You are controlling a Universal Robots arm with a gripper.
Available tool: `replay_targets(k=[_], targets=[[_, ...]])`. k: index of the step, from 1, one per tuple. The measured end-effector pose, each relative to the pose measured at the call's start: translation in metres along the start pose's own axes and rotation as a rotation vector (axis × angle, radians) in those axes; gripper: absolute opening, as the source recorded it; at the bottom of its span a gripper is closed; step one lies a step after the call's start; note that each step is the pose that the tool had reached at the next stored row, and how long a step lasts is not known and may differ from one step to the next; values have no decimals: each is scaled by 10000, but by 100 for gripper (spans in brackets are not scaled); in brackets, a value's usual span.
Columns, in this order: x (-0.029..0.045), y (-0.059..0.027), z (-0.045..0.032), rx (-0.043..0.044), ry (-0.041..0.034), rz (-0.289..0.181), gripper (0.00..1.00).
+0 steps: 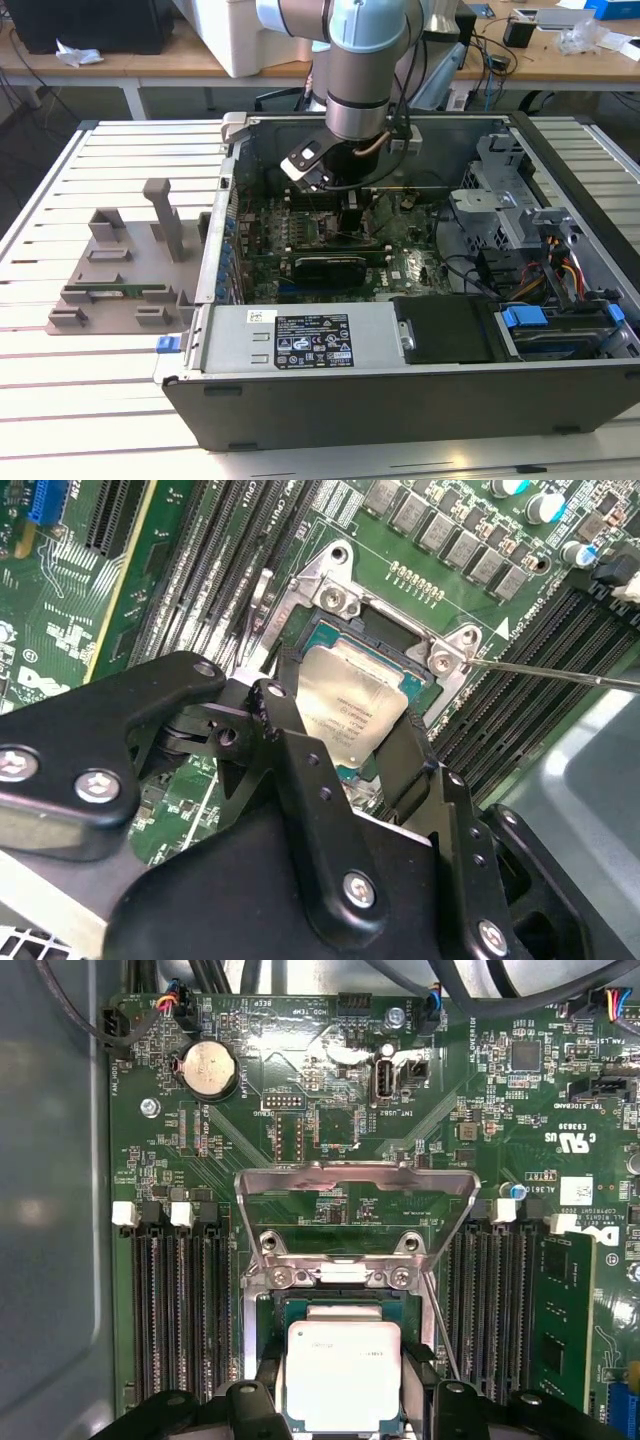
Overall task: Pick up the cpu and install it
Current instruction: 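Place the cpu into insertion slot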
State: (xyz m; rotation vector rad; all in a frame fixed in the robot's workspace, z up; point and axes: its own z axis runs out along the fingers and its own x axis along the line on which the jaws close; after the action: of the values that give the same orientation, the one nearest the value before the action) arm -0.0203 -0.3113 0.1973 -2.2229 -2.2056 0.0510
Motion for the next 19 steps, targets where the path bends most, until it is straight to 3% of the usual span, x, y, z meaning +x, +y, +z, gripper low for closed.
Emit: replay_targets(k=[2, 3, 6, 9, 11, 15, 16, 19], targets=[[1, 1, 3, -3, 5, 0, 55], [1, 1, 3, -3, 5, 0, 62], [0, 0, -11, 1, -6, -1, 62], [2, -4, -120, 0, -4, 1, 62], [16, -4, -153, -2, 0, -1, 62], [15, -12, -143, -1, 4, -16, 24], [15, -14, -128, 0, 4, -38, 17], [15, -21, -99, -1, 1, -168, 11]])
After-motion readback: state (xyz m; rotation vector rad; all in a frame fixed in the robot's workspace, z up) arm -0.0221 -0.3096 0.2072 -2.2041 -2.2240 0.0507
